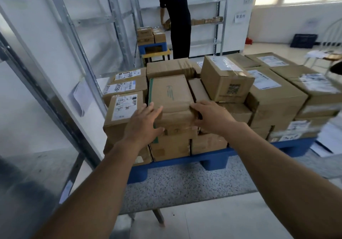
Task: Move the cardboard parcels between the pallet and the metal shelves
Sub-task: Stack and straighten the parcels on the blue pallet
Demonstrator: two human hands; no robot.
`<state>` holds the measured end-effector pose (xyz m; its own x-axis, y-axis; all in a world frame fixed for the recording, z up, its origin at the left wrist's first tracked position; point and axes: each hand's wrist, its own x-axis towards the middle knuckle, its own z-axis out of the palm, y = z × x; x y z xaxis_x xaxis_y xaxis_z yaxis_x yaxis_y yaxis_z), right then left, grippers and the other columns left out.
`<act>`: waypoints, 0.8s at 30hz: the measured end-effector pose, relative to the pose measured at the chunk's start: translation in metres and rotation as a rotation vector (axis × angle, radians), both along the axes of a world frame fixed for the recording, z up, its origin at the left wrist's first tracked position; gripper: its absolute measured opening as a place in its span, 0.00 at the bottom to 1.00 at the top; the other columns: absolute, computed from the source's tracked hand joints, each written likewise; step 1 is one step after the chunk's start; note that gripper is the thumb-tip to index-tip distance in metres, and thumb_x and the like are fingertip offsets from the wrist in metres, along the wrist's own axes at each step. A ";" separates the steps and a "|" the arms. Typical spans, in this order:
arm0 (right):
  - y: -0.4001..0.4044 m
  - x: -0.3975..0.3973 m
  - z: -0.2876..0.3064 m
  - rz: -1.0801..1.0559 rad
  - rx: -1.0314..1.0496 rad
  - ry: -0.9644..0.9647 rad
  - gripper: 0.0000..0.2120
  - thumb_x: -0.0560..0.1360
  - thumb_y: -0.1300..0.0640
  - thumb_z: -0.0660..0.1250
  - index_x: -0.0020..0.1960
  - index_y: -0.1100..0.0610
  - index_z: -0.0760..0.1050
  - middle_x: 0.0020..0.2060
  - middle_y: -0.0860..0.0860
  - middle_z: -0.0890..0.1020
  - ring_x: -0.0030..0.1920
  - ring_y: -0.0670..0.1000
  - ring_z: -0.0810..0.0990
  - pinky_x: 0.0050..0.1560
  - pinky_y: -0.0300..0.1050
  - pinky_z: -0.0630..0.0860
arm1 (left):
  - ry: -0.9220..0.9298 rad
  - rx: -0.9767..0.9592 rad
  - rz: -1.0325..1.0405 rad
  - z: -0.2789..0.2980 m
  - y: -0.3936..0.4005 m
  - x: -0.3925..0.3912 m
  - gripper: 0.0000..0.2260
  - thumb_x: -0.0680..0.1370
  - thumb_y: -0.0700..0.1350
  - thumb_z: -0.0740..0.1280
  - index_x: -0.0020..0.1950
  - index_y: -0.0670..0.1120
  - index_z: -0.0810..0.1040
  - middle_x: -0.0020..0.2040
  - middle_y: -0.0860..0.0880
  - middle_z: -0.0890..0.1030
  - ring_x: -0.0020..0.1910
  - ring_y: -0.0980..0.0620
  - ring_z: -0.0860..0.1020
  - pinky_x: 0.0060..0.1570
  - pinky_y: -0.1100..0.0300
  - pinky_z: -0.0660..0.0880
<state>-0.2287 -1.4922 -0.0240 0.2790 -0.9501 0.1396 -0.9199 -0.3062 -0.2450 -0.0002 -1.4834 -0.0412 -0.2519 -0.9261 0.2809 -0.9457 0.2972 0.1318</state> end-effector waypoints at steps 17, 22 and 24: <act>0.014 -0.001 -0.006 -0.067 -0.146 -0.025 0.32 0.75 0.52 0.66 0.75 0.52 0.58 0.70 0.50 0.67 0.70 0.53 0.63 0.63 0.51 0.67 | 0.042 0.047 -0.025 0.006 -0.003 0.004 0.34 0.76 0.59 0.65 0.77 0.55 0.52 0.77 0.48 0.54 0.75 0.47 0.54 0.71 0.50 0.53; 0.025 -0.049 0.003 -0.074 -0.244 -0.055 0.24 0.74 0.52 0.66 0.69 0.51 0.68 0.64 0.50 0.73 0.65 0.52 0.67 0.59 0.48 0.68 | 0.061 -0.045 -0.045 0.021 0.002 -0.028 0.34 0.76 0.60 0.63 0.77 0.53 0.51 0.77 0.48 0.52 0.76 0.48 0.51 0.72 0.52 0.48; 0.028 -0.077 0.007 -0.091 -0.320 -0.066 0.19 0.75 0.51 0.66 0.65 0.52 0.73 0.58 0.50 0.76 0.60 0.52 0.71 0.54 0.46 0.69 | 0.079 -0.066 -0.039 0.024 0.002 -0.050 0.34 0.76 0.59 0.63 0.77 0.54 0.52 0.77 0.49 0.53 0.76 0.48 0.51 0.71 0.52 0.48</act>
<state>-0.3052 -1.4646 -0.0172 0.1753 -0.8756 0.4501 -0.9324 -0.2945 -0.2097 -0.0505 -1.4811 -0.0172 -0.2624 -0.8948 0.3611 -0.9204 0.3445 0.1847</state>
